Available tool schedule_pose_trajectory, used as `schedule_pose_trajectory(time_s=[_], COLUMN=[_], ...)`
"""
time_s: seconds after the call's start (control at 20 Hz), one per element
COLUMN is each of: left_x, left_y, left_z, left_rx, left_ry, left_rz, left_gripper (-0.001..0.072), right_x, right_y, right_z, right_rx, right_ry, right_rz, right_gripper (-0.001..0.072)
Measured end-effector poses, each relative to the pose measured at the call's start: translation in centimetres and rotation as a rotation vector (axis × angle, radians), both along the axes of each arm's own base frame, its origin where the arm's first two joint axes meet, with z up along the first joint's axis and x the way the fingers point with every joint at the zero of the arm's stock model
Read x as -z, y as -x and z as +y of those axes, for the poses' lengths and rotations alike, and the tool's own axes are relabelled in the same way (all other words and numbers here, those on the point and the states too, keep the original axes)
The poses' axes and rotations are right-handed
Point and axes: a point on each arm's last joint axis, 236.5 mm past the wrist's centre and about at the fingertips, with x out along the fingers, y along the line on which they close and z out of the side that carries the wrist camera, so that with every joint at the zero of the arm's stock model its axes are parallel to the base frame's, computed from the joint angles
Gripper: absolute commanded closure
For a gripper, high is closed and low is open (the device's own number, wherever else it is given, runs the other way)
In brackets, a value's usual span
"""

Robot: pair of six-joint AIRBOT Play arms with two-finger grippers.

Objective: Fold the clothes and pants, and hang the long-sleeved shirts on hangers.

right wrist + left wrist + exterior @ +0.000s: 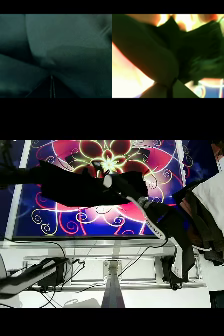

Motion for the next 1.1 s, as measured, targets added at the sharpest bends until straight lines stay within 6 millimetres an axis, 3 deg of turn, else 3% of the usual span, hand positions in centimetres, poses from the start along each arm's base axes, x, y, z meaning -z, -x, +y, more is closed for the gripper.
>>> schedule_pose_trajectory(time_s=[0.15, 0.3, 0.45, 0.55, 0.75, 0.8, 0.9, 1.0, 1.1], left_x=[-2.5, -2.7, -2.0, -1.1, 3.0, 4.5, 7.2, 9.1, 9.7], left_y=[0.5, 0.2, -1.6, -3.2, -4.7, -4.8, -4.7, -4.2, -4.4], left_z=[-1.3, -3.7, -8.2, -12.7, -23.9, -26.3, -29.8, -32.0, -32.4], left_rx=[0.011, 0.054, 0.095, 0.114, 0.124, 0.109, 0.074, 0.059, 0.048], left_ry=[0.040, 0.074, 0.125, 0.167, 0.251, 0.258, 0.251, 0.230, 0.204], left_rz=[-0.058, -0.065, -0.083, -0.103, -0.092, -0.087, -0.086, -0.089, -0.115], left_gripper=[0.0699, 0.0700, 0.0700, 0.0700, 0.0686, 0.0588, -0.0009, 0.0005, 0.0005], right_x=[-0.6, -2.4, -5.4, -7.8, -12.1, -12.8, -13.3, -13.2, -12.2], right_y=[1.4, -1.0, -5.8, -8.6, -11.6, -11.8, -11.6, -11.2, -10.6], right_z=[1.8, -1.3, -9.3, -15.8, -28.8, -31.6, -36.5, -40.8, -44.4], right_rx=[-0.014, 0.000, 0.081, 0.167, 0.337, 0.366, 0.396, 0.403, 0.398], right_ry=[-0.021, 0.031, 0.116, 0.156, 0.212, 0.226, 0.261, 0.307, 0.353], right_rz=[0.005, -0.033, -0.070, -0.077, -0.071, -0.070, -0.056, -0.050, -0.035], right_gripper=[0.0692, 0.0692, 0.0692, 0.0692, 0.0692, 0.0692, 0.0692, 0.0693, 0.0692])
